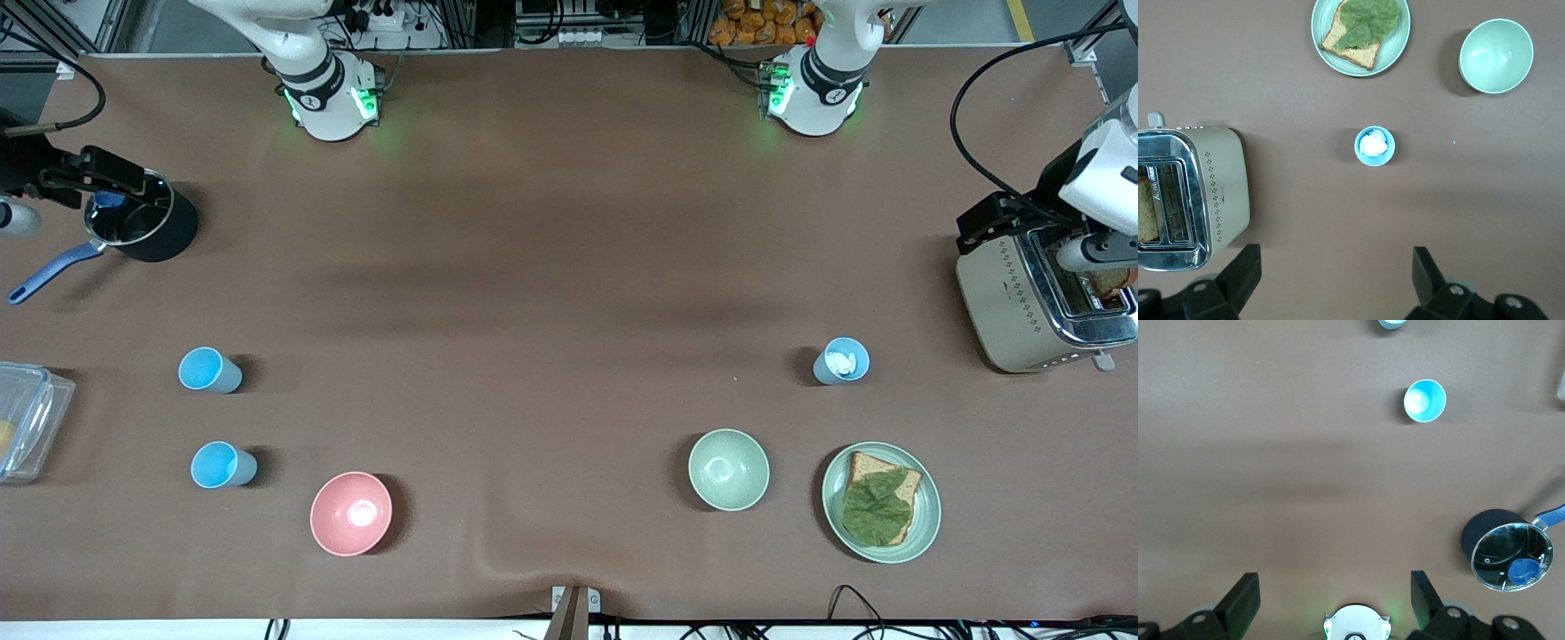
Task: Stack blue cups with both arms
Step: 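Reach the right gripper and the left gripper toward separate blue cups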
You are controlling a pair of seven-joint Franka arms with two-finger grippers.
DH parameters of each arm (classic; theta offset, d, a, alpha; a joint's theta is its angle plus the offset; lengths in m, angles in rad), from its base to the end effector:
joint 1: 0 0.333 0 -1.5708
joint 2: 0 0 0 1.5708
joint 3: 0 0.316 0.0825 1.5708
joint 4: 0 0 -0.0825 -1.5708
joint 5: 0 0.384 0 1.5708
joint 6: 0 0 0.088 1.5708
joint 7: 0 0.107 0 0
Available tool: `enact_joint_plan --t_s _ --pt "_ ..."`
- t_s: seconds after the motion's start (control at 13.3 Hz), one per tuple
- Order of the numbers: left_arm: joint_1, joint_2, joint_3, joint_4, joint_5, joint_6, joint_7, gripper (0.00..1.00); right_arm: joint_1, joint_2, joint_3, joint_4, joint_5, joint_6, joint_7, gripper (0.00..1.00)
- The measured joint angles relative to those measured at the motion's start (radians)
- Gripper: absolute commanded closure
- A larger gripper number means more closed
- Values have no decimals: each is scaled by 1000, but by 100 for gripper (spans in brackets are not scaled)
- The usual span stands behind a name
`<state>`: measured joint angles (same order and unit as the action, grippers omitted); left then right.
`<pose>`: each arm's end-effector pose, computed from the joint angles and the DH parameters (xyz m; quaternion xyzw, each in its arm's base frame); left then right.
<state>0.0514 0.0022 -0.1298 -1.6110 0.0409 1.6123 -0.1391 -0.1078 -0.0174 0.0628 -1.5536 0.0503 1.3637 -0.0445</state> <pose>0.5569 -0.0394 0.6080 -0.9994 -0.0295 -0.0018 0.0202 0.5260 -0.0172 0.6257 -0.9960 -0.0027 0.0850 0.0283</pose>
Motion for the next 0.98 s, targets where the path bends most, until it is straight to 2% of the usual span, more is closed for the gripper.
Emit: enact_joint_plan --t_s 0.3,0.6,0.75,0.98 --pt "1 12 2 1 0 0 0 0 0 1 -4 -1 0 0 0 0" --pt "4 71 3 27 0 1 0 0 -5 18 -7 -3 0 1 0 0" --pt "7 115 5 28 0 16 1 0 -20 52 -10 -6 0 19 -4 0" --pt "9 172 5 -3 0 93 1 0 -68 164 -12 -16 0 100 -53 0"
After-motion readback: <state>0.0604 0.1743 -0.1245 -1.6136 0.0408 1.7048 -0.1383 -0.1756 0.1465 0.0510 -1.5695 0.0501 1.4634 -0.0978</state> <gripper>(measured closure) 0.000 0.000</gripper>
